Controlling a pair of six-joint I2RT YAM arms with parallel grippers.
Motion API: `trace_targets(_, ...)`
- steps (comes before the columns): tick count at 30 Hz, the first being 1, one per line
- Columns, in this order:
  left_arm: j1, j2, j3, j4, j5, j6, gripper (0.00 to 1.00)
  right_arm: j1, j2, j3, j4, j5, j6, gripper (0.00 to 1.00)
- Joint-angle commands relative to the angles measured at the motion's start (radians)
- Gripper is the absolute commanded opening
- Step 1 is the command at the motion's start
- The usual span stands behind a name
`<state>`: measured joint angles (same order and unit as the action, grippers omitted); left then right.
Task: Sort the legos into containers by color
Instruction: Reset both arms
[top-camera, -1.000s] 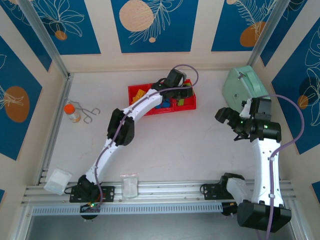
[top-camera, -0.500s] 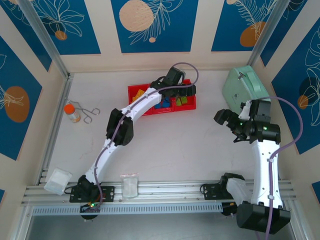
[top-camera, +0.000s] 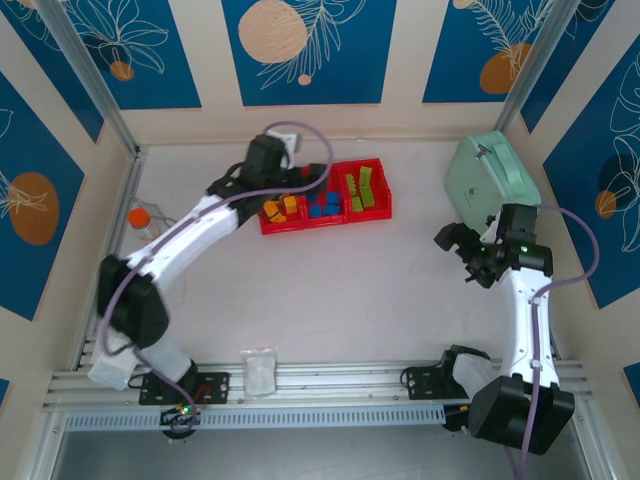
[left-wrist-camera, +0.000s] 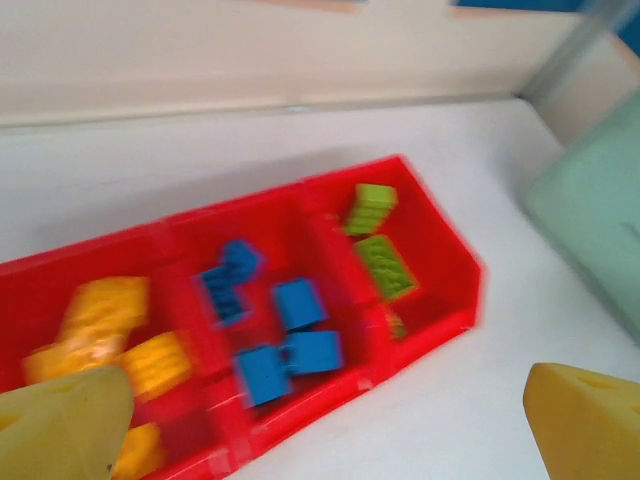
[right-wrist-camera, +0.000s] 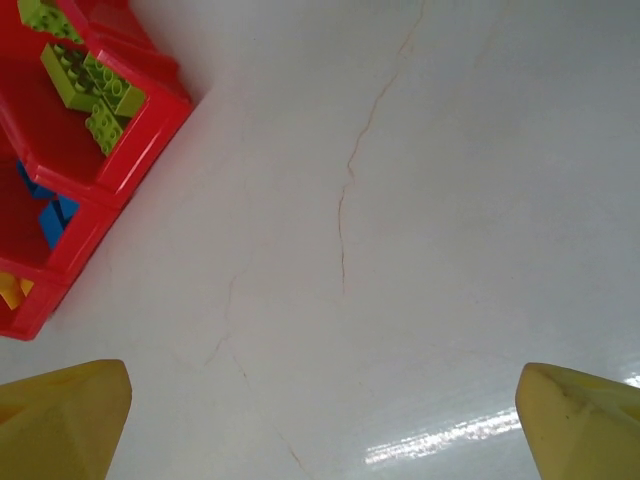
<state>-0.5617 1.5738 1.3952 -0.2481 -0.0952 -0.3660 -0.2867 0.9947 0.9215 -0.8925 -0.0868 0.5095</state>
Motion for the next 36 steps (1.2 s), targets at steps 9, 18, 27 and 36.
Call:
trace_targets(9, 0.126, -0.604, -0.676, 0.280, -0.641, 0.312, 0.99, 0.316, -0.029, -0.267, 0.791, 0.421, -0.444, 0.99)
trace_targets(18, 0.154, -0.803, -0.966, 0.453, -0.629, 0.459, 0.99, 0.296, 0.103, -0.547, 1.387, 0.251, -0.507, 0.99)
trace_targets(27, 0.181, -0.797, -1.094, 0.660, -0.521, 0.571, 0.99, 0.278, 0.555, -0.536, 1.807, 0.183, -0.378, 0.99)
trace_targets(36, 0.421, -0.382, -1.078, 0.955, -0.200, 0.415, 0.99, 0.296, 0.530, -0.515, 1.722, 0.229, -0.398, 0.99)
